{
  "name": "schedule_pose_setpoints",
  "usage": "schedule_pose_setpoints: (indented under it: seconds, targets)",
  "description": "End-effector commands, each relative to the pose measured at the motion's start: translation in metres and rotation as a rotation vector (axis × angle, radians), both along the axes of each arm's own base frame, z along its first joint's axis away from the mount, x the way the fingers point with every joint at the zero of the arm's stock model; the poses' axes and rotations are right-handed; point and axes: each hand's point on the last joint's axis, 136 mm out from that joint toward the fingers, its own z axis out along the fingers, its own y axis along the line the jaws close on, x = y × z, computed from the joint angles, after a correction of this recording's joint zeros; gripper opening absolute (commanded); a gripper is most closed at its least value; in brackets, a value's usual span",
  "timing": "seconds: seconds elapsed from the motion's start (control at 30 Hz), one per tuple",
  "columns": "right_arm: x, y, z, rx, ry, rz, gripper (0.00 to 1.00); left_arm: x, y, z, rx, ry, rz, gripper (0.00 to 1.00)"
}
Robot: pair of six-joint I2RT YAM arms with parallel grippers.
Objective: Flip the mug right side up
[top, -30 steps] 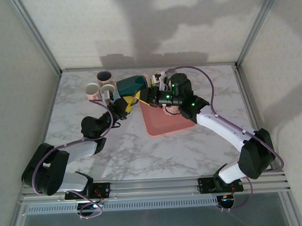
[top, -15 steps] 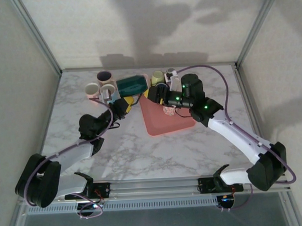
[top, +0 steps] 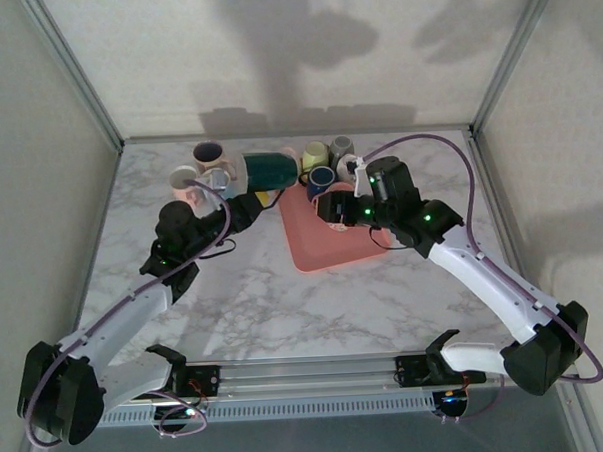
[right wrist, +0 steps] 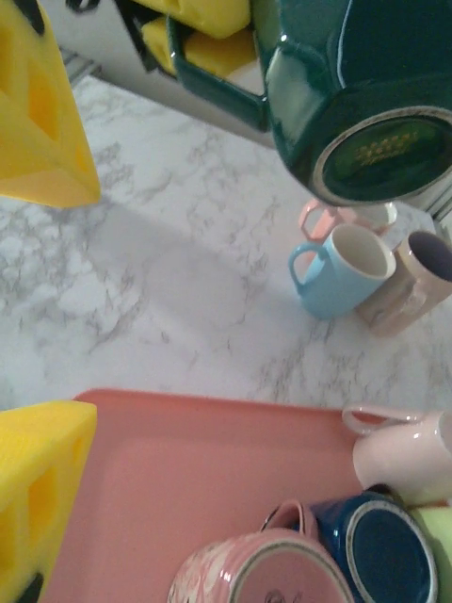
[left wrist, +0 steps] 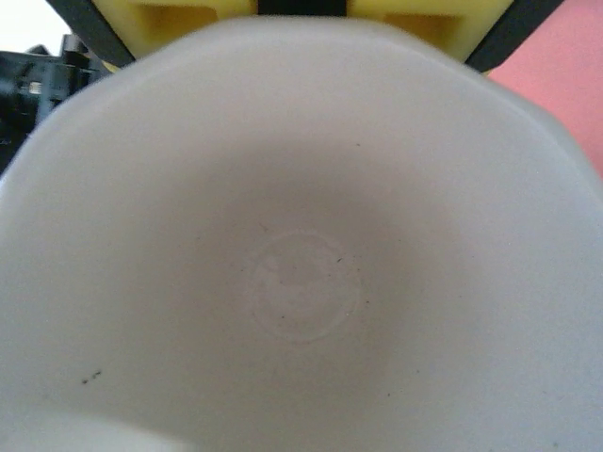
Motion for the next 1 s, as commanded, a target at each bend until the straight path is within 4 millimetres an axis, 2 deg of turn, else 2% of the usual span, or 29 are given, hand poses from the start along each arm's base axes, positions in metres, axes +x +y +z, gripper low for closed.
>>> schedule_pose_setpoints:
  seconds: [0.0, 0.13, 0.3, 0.67, 0.97]
  targets:
    - [0.006, -0.01, 0.0, -0.067, -0.027, -0.02, 0.58, -0.002, 0.011, 0.028, 0.123, -0.125, 0.057, 0.0]
    - [0.007, -0.006, -0.001, -0.067, -0.017, -0.01, 0.58, 0.006, 0.023, 0.013, 0.223, -0.05, 0.132, 0.0]
    - [0.008, -0.006, -0.003, -0.077, -0.015, -0.006, 0.58, 0.02, 0.057, -0.016, 0.405, 0.112, 0.31, 0.0]
    - [0.011, -0.006, -0.015, -0.123, 0.005, -0.003, 0.58, 0.023, 0.117, -0.046, 0.651, 0.259, 0.58, 0.0]
    - [0.015, -0.003, -0.022, -0.148, 0.037, 0.007, 0.59, 0.025, 0.153, -0.067, 0.852, 0.321, 0.705, 0.0]
